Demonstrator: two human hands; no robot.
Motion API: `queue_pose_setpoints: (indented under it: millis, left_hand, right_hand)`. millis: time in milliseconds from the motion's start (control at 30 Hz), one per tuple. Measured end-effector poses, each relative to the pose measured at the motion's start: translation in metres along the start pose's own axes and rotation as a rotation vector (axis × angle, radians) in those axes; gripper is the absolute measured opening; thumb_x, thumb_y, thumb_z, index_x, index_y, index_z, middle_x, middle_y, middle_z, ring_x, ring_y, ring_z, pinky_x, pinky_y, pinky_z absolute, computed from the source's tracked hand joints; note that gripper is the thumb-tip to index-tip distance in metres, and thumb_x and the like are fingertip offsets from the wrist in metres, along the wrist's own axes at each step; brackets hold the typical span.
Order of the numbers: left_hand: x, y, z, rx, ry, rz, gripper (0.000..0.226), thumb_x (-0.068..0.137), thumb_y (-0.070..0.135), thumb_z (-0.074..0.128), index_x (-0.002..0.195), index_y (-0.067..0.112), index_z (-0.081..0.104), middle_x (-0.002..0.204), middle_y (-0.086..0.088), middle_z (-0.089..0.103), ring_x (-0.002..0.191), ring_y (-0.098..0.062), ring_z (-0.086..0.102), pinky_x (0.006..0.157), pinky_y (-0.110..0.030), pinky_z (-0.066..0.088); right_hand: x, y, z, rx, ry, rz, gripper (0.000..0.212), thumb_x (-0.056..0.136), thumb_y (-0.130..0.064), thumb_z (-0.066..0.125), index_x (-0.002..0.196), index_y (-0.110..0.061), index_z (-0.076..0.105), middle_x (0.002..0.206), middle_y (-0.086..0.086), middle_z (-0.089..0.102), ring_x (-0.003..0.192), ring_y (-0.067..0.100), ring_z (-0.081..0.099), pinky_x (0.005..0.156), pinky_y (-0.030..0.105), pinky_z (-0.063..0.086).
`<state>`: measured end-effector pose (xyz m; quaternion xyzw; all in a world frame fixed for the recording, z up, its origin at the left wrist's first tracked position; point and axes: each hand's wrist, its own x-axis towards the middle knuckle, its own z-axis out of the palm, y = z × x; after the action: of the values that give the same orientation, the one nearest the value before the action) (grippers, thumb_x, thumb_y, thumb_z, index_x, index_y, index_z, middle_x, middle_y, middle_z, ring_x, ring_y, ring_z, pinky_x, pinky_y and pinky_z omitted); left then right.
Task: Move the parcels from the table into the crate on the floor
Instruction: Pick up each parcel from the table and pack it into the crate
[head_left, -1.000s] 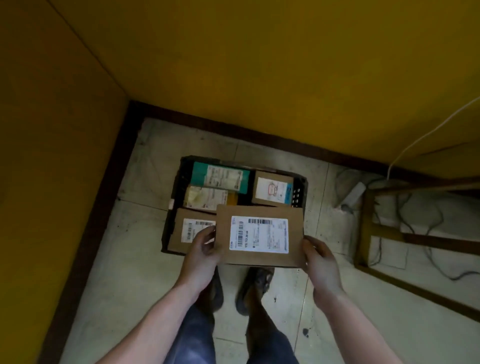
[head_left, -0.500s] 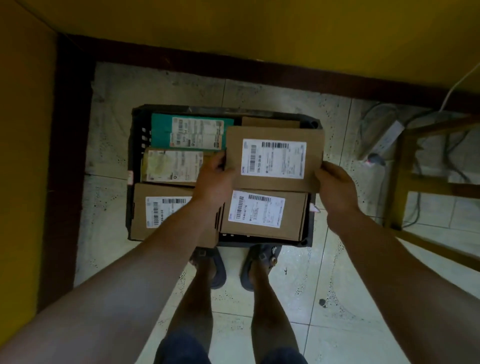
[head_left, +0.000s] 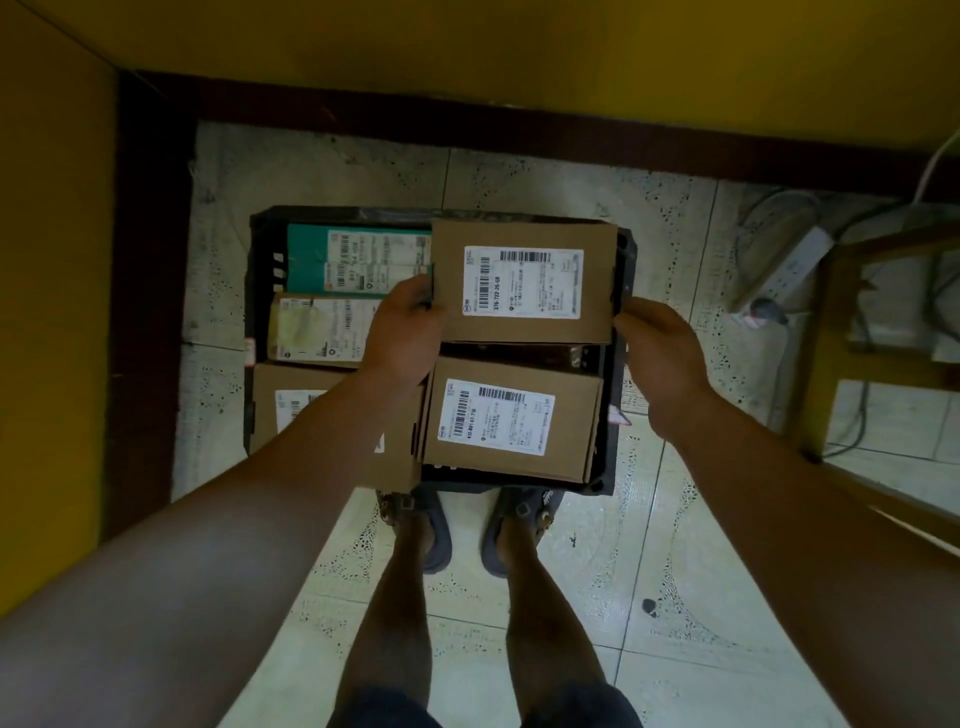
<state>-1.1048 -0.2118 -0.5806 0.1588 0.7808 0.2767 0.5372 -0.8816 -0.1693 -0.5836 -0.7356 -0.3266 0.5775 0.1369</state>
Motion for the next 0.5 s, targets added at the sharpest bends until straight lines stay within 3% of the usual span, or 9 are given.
queue_pose_setpoints:
  millis: [33, 67, 133, 167, 267, 333, 400, 433, 500]
  left_hand:
    - [-0.004, 0.001, 0.000, -0.031, 0.013, 0.000, 0.019, 0.085, 0.014, 0.068, 0.090, 0.031, 0.071, 0.115, -0.006, 0.071, 0.111, -0.028, 0.066, 0.098, -0.043, 0.052]
    - [-0.009, 0.002, -0.001, -0.055, 0.030, -0.005, 0.021, 0.088, 0.010, 0.067, 0.090, 0.031, 0.070, 0.106, -0.001, 0.073, 0.105, -0.022, 0.069, 0.093, -0.038, 0.055]
    - [-0.023, 0.008, -0.004, -0.102, 0.063, -0.016, 0.018, 0.092, 0.007, 0.063, 0.102, 0.020, 0.068, 0.093, 0.008, 0.074, 0.082, -0.004, 0.072, 0.069, -0.020, 0.058]
    - [-0.031, 0.012, -0.006, -0.100, 0.048, -0.022, 0.019, 0.093, 0.007, 0.061, 0.110, 0.012, 0.067, 0.098, 0.003, 0.074, 0.078, -0.003, 0.071, 0.064, -0.016, 0.056]
    - [-0.065, 0.033, -0.013, -0.097, -0.038, -0.035, 0.038, 0.095, 0.013, 0.058, 0.133, 0.008, 0.058, 0.126, -0.020, 0.064, 0.102, -0.016, 0.066, 0.067, -0.016, 0.056]
    - [-0.095, 0.053, -0.017, -0.107, -0.080, -0.011, 0.043, 0.095, 0.016, 0.059, 0.138, 0.016, 0.054, 0.127, -0.013, 0.065, 0.108, -0.016, 0.064, 0.076, -0.018, 0.055]
    - [-0.130, 0.076, -0.022, -0.081, -0.104, 0.030, 0.042, 0.096, 0.020, 0.059, 0.138, 0.023, 0.053, 0.129, -0.002, 0.064, 0.116, -0.017, 0.060, 0.098, -0.030, 0.049]
    - [-0.148, 0.087, -0.025, -0.073, -0.123, 0.046, 0.041, 0.096, 0.021, 0.058, 0.136, 0.024, 0.054, 0.128, 0.000, 0.064, 0.117, -0.017, 0.059, 0.102, -0.033, 0.046]
    - [-0.184, 0.111, -0.032, -0.094, -0.176, 0.070, 0.037, 0.097, 0.021, 0.057, 0.133, 0.023, 0.056, 0.126, -0.001, 0.066, 0.114, -0.018, 0.061, 0.092, -0.030, 0.048]
  right_hand:
    - [-0.006, -0.001, -0.004, -0.003, 0.009, 0.008, 0.031, 0.091, -0.020, 0.056, 0.065, -0.031, 0.069, 0.068, -0.016, 0.068, 0.065, -0.005, 0.060, 0.076, 0.026, 0.050]
    - [-0.013, -0.001, -0.009, 0.000, 0.015, 0.009, 0.028, 0.091, -0.018, 0.055, 0.068, -0.024, 0.070, 0.069, -0.012, 0.069, 0.060, -0.007, 0.059, 0.077, 0.026, 0.049]
    - [-0.030, -0.004, -0.017, 0.004, 0.037, 0.007, 0.016, 0.091, -0.016, 0.053, 0.080, -0.009, 0.064, 0.085, -0.006, 0.068, 0.068, -0.002, 0.061, 0.083, 0.029, 0.050]
    - [-0.040, -0.008, -0.021, -0.002, 0.045, 0.007, 0.015, 0.090, -0.014, 0.052, 0.087, -0.003, 0.061, 0.090, -0.009, 0.065, 0.072, 0.002, 0.062, 0.083, 0.032, 0.051]
    - [-0.077, -0.024, -0.030, -0.006, 0.053, 0.015, 0.014, 0.087, -0.014, 0.052, 0.091, -0.007, 0.064, 0.085, -0.015, 0.065, 0.075, 0.008, 0.060, 0.092, 0.043, 0.050]
    - [-0.111, -0.041, -0.038, 0.026, 0.045, 0.014, 0.018, 0.088, -0.019, 0.055, 0.088, -0.023, 0.072, 0.084, -0.016, 0.066, 0.084, 0.007, 0.059, 0.095, 0.039, 0.049]
    - [-0.148, -0.061, -0.050, 0.050, 0.034, 0.000, 0.020, 0.091, -0.023, 0.056, 0.104, -0.032, 0.068, 0.099, -0.015, 0.063, 0.091, 0.003, 0.058, 0.092, 0.031, 0.048]
    - [-0.167, -0.071, -0.056, 0.051, 0.037, -0.014, 0.019, 0.092, -0.024, 0.056, 0.107, -0.032, 0.065, 0.105, -0.012, 0.064, 0.093, 0.003, 0.059, 0.091, 0.030, 0.048]
    - [-0.205, -0.088, -0.069, 0.046, 0.070, -0.050, 0.026, 0.094, -0.025, 0.056, 0.119, -0.028, 0.062, 0.118, -0.006, 0.063, 0.106, 0.013, 0.059, 0.100, 0.037, 0.047]
